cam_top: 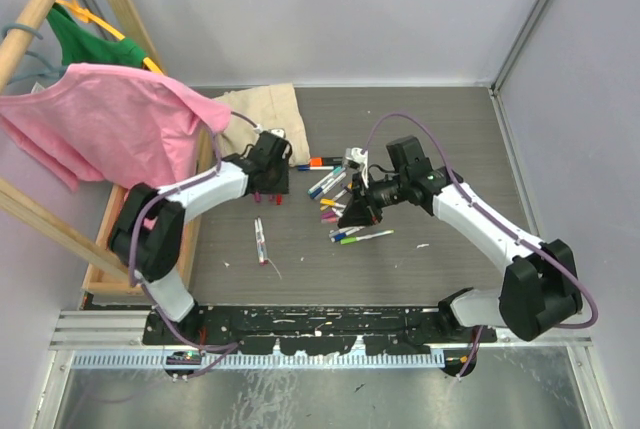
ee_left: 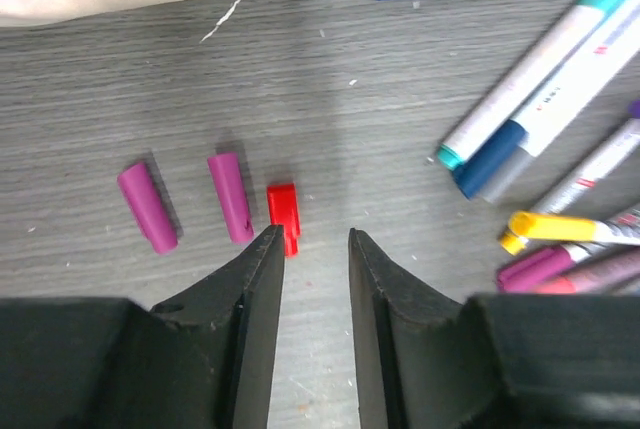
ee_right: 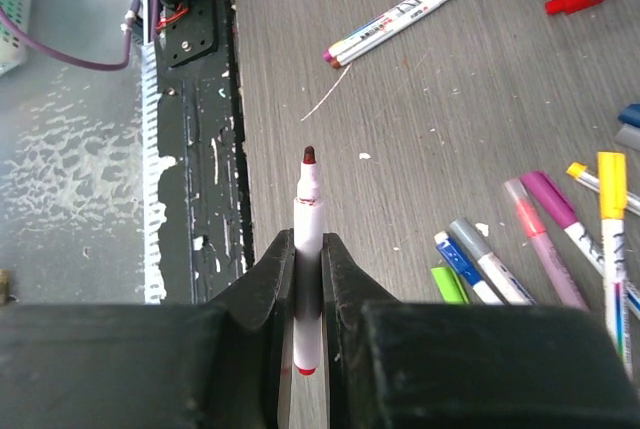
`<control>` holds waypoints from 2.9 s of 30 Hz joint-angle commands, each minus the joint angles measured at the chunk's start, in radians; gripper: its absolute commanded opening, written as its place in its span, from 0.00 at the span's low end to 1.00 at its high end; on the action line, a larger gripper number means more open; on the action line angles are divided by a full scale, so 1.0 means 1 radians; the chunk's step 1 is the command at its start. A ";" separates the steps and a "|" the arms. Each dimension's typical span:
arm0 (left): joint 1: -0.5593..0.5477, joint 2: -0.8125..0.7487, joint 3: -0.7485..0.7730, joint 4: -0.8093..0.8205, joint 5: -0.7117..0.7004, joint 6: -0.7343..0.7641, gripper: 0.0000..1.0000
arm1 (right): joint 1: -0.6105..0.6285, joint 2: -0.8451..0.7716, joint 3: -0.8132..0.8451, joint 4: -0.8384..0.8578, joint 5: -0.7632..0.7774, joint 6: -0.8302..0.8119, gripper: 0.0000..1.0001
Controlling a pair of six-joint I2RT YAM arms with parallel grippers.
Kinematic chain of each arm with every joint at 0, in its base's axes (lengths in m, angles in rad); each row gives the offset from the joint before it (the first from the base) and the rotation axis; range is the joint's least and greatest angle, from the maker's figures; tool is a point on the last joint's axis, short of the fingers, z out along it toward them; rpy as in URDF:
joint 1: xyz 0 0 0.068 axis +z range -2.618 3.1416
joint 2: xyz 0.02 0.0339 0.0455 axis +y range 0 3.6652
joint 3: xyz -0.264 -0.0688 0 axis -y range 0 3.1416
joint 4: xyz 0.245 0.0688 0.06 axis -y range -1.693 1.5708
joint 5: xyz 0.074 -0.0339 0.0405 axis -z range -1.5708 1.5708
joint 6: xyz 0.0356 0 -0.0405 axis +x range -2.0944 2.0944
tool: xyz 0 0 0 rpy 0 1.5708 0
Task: Open the pen caps
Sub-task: Place the pen cap at the center of the board, then place the pen at the center of the board.
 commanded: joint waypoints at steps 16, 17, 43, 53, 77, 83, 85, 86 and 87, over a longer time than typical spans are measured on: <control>-0.004 -0.750 -0.515 0.344 0.100 -0.015 0.61 | 0.206 0.137 -0.078 0.414 0.288 0.427 0.05; -0.004 -0.788 -0.535 0.342 0.094 -0.015 0.61 | 0.218 0.166 -0.069 0.423 0.319 0.468 0.05; -0.004 -1.473 -0.815 0.144 0.017 -0.077 0.75 | 0.414 0.639 0.218 0.390 0.789 1.006 0.24; -0.004 -1.484 -0.829 0.147 0.041 -0.095 0.75 | 0.417 0.698 0.254 0.332 0.839 0.997 0.33; -0.004 -1.256 -0.811 0.121 0.045 -0.124 0.76 | 0.274 0.385 0.316 0.327 0.566 0.581 0.31; -0.004 -1.162 -0.813 0.221 0.105 -0.137 0.76 | 0.081 0.218 0.322 0.258 0.305 0.293 0.31; -0.004 -1.150 -0.824 0.270 0.121 -0.140 0.77 | 0.031 0.144 0.303 0.260 0.323 0.216 0.31; -0.004 -1.147 -0.829 0.289 0.128 -0.143 0.79 | 0.010 0.102 0.281 0.278 0.343 0.175 0.33; -0.004 -1.145 -0.833 0.309 0.132 -0.145 0.82 | -0.006 0.060 0.251 0.310 0.380 0.147 0.41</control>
